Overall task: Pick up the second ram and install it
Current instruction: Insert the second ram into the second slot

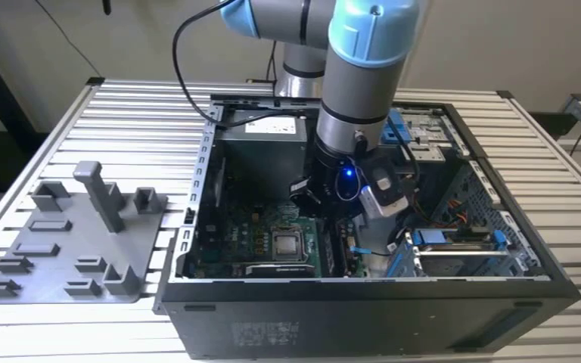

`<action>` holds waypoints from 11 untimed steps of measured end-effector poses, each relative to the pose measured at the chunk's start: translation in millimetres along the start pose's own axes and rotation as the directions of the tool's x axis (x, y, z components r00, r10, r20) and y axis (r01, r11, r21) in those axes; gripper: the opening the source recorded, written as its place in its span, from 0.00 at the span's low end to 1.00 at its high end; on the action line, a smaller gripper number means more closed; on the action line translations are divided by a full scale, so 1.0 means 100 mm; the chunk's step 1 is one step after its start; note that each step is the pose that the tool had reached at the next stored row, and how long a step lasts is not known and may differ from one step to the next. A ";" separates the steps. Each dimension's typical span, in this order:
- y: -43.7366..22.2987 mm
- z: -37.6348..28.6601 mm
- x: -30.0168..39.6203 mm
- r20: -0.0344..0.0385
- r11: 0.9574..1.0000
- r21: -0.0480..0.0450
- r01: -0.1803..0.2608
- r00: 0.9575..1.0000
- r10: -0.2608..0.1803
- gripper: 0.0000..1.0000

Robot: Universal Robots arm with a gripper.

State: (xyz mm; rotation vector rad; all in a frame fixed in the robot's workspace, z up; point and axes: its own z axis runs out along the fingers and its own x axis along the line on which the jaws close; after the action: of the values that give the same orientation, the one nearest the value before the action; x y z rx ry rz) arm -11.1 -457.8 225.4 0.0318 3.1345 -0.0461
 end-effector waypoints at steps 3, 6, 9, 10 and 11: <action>0.001 0.010 -0.002 0.000 1.000 0.000 0.000 1.000 0.000 0.14; 0.000 0.014 -0.011 0.000 1.000 0.000 0.000 1.000 0.000 0.14; 0.001 0.018 -0.022 0.000 1.000 0.000 0.000 1.000 0.000 0.14; 0.001 0.018 -0.024 0.000 1.000 0.000 0.000 1.000 0.000 0.14; 0.001 0.020 -0.024 0.000 1.000 0.000 0.000 1.000 0.000 0.14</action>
State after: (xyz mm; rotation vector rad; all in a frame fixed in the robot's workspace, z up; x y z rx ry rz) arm -8.6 -457.8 223.4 0.0320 3.1345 -0.0460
